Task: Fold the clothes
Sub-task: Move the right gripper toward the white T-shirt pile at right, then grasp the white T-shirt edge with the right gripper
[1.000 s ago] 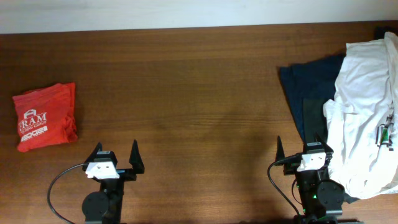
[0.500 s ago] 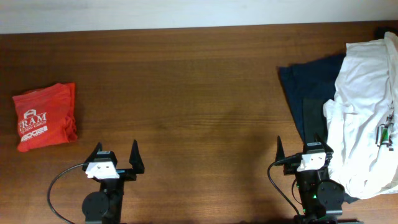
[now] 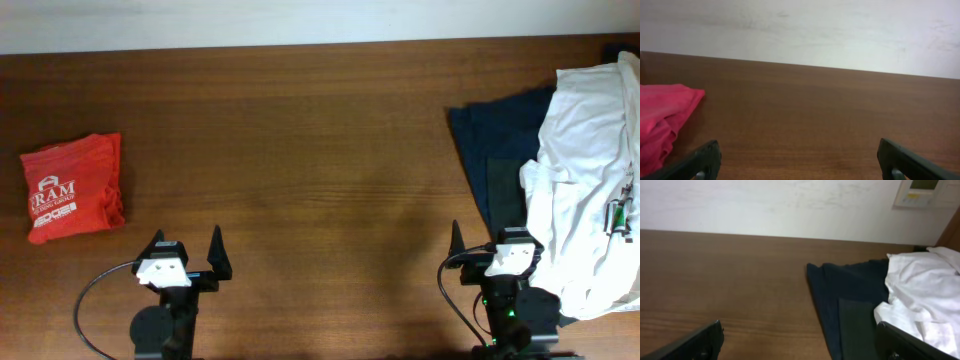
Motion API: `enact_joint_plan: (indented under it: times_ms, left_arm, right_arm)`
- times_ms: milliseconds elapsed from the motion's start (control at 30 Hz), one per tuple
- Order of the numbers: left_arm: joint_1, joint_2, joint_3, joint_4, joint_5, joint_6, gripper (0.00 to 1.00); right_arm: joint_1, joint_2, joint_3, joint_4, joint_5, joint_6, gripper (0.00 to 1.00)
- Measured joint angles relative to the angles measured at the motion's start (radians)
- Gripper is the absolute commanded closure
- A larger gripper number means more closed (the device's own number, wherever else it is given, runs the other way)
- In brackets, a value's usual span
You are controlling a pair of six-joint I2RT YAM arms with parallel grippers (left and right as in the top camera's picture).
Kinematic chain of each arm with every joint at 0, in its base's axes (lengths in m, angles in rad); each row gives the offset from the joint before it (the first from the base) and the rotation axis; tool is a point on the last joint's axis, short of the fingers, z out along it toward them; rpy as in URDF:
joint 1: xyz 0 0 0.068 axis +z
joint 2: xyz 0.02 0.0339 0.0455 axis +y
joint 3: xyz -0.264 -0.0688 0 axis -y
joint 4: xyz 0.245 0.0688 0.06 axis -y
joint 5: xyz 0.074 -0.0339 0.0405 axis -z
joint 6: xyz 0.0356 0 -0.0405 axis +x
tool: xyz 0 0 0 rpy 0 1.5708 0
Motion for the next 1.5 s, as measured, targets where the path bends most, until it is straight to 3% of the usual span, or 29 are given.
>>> enact_joint_plan:
  times_ms: [167, 533, 633, 833, 1000, 1167, 1367, 1500]
  left_arm:
    - [0.0, 0.203, 0.153, -0.015, 0.0, 0.0, 0.01]
    - [0.0, 0.785, 0.614, -0.342, 0.004, 0.0, 0.01]
    - [0.0, 0.886, 0.694, -0.404, 0.023, 0.0, 0.01]
    - [0.0, 0.904, 0.716, -0.408, 0.053, 0.0, 0.01]
    - [0.0, 0.905, 0.716, -0.408, 0.056, 0.0, 0.01]
    - [0.0, 0.905, 0.716, -0.408, 0.056, 0.0, 0.01]
    - [0.0, 0.905, 0.716, -0.408, 0.056, 0.0, 0.01]
    - [0.0, 0.905, 0.716, -0.408, 0.056, 0.0, 0.01]
  right_arm:
    - [0.0, 0.183, 0.181, -0.094, 0.007, 0.007, 0.01]
    - [0.0, 0.983, 0.737, -0.42, 0.002, 0.006, 0.01]
    - [-0.014, 1.139, 0.821, -0.391, 0.035, 0.008, 0.01]
    - [-0.333, 1.407, 0.836, -0.185, 0.187, 0.114, 0.01]
    - [-0.466, 1.56, 0.837, -0.119, 0.203, 0.186, 0.0]
    - [-0.495, 1.632, 0.837, -0.058, 0.16, 0.216, 0.08]
    - [-0.496, 1.683, 0.837, -0.012, 0.147, 0.222, 0.27]
    - [-0.496, 1.687, 0.837, -0.01, 0.147, 0.228, 0.28]
